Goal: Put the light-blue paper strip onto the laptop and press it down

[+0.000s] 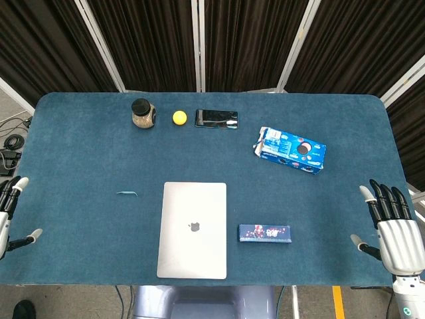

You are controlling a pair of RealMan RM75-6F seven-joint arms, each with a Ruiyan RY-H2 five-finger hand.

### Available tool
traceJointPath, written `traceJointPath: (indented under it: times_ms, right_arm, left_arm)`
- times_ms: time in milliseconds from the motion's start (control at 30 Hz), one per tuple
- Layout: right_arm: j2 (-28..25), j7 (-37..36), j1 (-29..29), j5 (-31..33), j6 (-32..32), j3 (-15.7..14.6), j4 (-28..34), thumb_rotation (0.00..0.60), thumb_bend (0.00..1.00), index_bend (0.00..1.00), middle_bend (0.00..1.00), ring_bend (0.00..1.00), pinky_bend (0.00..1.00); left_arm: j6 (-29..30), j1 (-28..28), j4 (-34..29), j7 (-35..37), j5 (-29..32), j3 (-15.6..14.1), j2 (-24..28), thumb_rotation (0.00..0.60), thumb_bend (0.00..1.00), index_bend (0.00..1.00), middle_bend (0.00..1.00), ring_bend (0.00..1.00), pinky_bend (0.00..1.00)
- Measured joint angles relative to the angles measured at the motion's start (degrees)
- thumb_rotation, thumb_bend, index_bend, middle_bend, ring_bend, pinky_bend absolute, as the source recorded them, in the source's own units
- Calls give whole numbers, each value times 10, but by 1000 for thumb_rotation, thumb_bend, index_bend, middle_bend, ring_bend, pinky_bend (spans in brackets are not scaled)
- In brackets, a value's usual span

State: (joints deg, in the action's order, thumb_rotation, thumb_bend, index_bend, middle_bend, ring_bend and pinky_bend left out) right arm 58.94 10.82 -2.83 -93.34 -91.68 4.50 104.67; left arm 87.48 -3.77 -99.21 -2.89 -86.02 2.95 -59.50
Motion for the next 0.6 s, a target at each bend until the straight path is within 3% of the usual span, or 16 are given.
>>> traceJointPath:
  times_ms: [400,600]
  right_arm:
    - [-1,-3,0,0,-2,2,1,600,0,0,0,0,0]
    - [-1,-4,-1,2,1,2,-1,600,0,0,0,0,0]
  left_arm:
    - [-7,-3,4,6,4,1,0,600,0,0,0,0,0]
    - [-43,-27,22,11,16,11,-16,600,0,0,0,0,0]
